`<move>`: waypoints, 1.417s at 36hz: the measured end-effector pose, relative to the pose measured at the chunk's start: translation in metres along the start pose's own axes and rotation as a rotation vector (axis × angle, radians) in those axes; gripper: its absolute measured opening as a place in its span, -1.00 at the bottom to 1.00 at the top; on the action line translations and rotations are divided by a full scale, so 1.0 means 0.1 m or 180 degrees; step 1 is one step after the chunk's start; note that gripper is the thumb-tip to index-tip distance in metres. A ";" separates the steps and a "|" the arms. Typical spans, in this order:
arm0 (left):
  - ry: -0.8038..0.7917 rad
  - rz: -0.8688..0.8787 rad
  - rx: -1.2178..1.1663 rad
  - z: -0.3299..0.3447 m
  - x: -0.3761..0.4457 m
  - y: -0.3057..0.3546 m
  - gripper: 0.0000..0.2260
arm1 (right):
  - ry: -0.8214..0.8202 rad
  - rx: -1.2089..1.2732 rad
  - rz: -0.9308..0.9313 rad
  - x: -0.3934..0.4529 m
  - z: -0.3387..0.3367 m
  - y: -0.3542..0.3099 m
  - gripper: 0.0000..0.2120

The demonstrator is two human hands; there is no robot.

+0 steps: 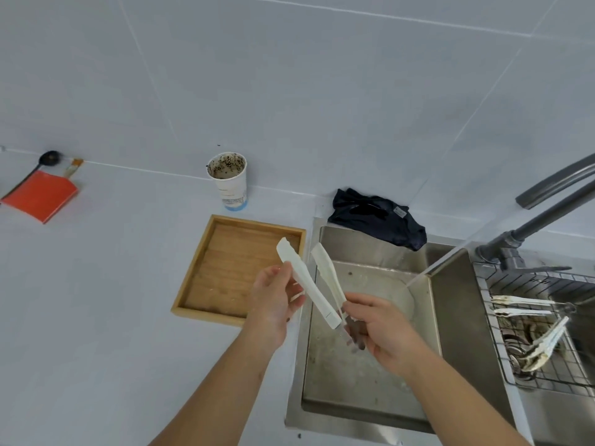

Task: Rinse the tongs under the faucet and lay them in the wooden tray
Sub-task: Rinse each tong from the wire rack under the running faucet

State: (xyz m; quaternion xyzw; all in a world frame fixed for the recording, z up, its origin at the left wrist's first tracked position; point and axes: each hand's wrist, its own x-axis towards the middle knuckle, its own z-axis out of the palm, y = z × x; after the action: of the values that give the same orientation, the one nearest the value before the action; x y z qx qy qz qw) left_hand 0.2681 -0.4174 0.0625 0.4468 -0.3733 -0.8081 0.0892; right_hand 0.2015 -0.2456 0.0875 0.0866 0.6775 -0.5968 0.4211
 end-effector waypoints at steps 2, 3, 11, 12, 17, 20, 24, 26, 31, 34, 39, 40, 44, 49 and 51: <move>0.0077 0.0064 0.0025 -0.05 0.03 0.05 -0.85 | -0.0042 -0.0066 -0.0061 0.01 0.09 0.00 -0.79; 0.0114 0.0099 0.0047 -0.07 0.04 0.07 -0.86 | -0.0026 -0.0085 -0.0095 0.01 0.12 -0.01 -0.78; 0.0191 0.0337 0.0297 -0.08 0.06 0.05 -0.84 | 0.0208 -0.0150 -0.0287 0.01 0.20 0.05 -0.73; 0.0169 0.0366 0.0349 -0.07 0.05 0.04 -0.83 | 0.0234 -0.0156 -0.0280 0.01 0.18 0.07 -0.73; -0.0007 0.0535 0.0723 -0.02 -0.01 -0.12 -0.85 | 0.0367 -0.0222 -0.0240 0.06 0.08 0.22 -0.71; -0.0088 0.0548 0.0930 0.02 -0.04 -0.23 -0.80 | 0.0445 -0.0254 -0.0245 0.10 -0.01 0.34 -0.72; -0.0212 0.0421 0.1094 0.08 -0.07 -0.39 -0.79 | 0.0533 -0.0277 -0.0183 0.17 -0.14 0.50 -0.69; -0.0376 0.0366 0.1265 0.13 -0.08 -0.48 -0.77 | 0.0582 -0.0315 -0.0132 0.21 -0.20 0.58 -0.68; -0.0673 0.0132 0.1678 0.25 -0.07 -0.69 -0.70 | 0.0784 -0.0576 -0.0056 0.30 -0.32 0.77 -0.61; -0.0660 -0.0078 0.1880 0.30 -0.01 -0.84 -0.69 | 0.0827 -0.0640 0.0029 0.38 -0.38 0.90 -0.60; -0.0296 -0.0334 0.2183 0.38 0.12 -1.05 -0.65 | 0.0905 -0.0659 0.0217 0.55 -0.45 1.14 -0.63; -0.0247 -0.0384 0.2265 0.39 0.16 -1.10 -0.67 | 0.0924 -0.0663 0.0245 0.58 -0.45 1.18 -0.65; -0.0105 -0.0621 0.2372 0.44 0.29 -1.23 -0.74 | 0.0958 -0.0787 0.0339 0.73 -0.45 1.29 -0.81; 0.0101 -0.0902 0.2538 0.46 0.43 -1.39 -0.70 | 0.0888 -0.0816 0.0559 0.88 -0.49 1.40 -0.77; 0.0223 -0.0999 0.2514 0.47 0.47 -1.43 -0.68 | 0.0834 -0.0834 0.0680 0.91 -0.50 1.43 -0.71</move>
State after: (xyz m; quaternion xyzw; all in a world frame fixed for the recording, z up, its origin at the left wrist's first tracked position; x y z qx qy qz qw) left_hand 0.2303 -0.3141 -0.0510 0.5253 -0.5784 -0.5911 -0.2003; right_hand 0.2092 -0.1979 -0.0827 0.1793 0.7853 -0.4391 0.3980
